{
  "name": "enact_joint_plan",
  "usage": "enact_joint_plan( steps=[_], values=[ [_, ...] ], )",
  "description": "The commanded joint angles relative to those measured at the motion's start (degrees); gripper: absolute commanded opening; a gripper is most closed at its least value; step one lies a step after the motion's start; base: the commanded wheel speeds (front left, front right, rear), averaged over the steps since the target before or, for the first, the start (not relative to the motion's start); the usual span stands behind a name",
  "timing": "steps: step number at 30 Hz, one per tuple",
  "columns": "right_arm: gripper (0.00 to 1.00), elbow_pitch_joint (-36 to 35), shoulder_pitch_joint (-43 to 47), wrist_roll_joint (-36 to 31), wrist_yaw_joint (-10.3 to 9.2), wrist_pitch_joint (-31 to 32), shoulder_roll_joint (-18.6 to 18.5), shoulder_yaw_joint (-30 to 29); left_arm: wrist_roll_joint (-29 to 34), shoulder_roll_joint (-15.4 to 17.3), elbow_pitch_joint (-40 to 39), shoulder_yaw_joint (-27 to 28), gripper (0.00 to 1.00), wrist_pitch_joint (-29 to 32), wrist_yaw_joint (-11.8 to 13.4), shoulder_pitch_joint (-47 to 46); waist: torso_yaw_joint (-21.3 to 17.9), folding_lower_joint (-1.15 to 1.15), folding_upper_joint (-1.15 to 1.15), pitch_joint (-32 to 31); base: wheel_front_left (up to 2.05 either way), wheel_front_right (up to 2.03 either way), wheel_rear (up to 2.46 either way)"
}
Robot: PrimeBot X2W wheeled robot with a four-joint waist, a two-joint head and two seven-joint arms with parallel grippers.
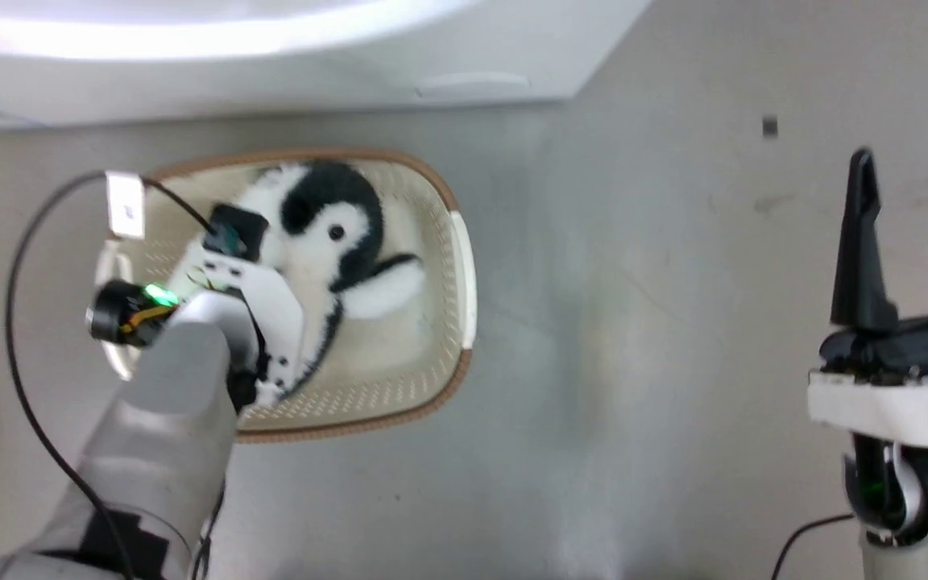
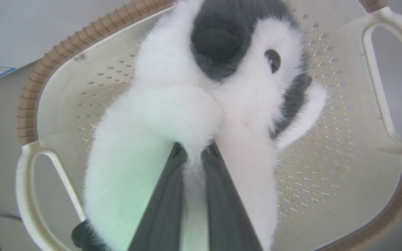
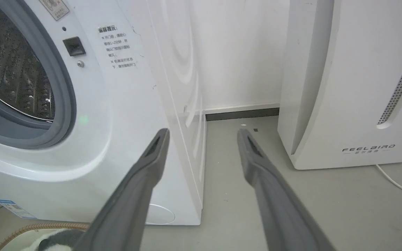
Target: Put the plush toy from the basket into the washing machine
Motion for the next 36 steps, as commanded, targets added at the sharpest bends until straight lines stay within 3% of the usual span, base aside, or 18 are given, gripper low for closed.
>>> enact_joint_plan(
  steps=[1, 11, 20, 28, 36],
  values=[
    [1.0, 0.4, 1.2, -0.3, -0.04, -0.2, 0.0, -0.2, 0.0, -0.4, -0.1, -0.2, 0.0, -1.2, -0.2, 1.1, 2.5, 0.0, 0.0, -5.2, 0.0, 0.0, 0.0],
    [1.0, 1.9, 7.2, -1.9, -0.04, -0.2, 0.0, -0.4, -1.8, -3.1, -0.1, -0.2, 0.0, -11.0, -0.3, 7.1, 5.0, 0.0, 0.0, -16.3, 0.0, 0.0, 0.0],
    [1.0, 1.7, 10.8, -2.4, -0.04, -0.2, 0.0, -0.3, -2.5, -4.2, -5.5, 0.1, 0.0, -14.7, 2.6, 11.0, 6.5, 0.0, 0.0, -23.0, 0.0, 0.0, 0.0],
    [1.0, 1.3, 12.5, -3.0, -0.04, -0.2, 0.0, 0.3, -2.0, -2.6, -21.1, 2.5, 0.0, -14.8, 6.3, 14.7, 6.5, 0.0, 0.0, -24.9, 0.0, 0.0, 0.0],
    [1.0, 0.4, 11.6, -3.3, -0.04, -0.2, 0.0, 0.8, -2.1, -0.6, -28.4, 6.1, 0.0, -14.8, 8.0, 12.7, 3.7, 0.0, 0.0, -22.0, 0.0, 0.0, 0.0]
  ],
)
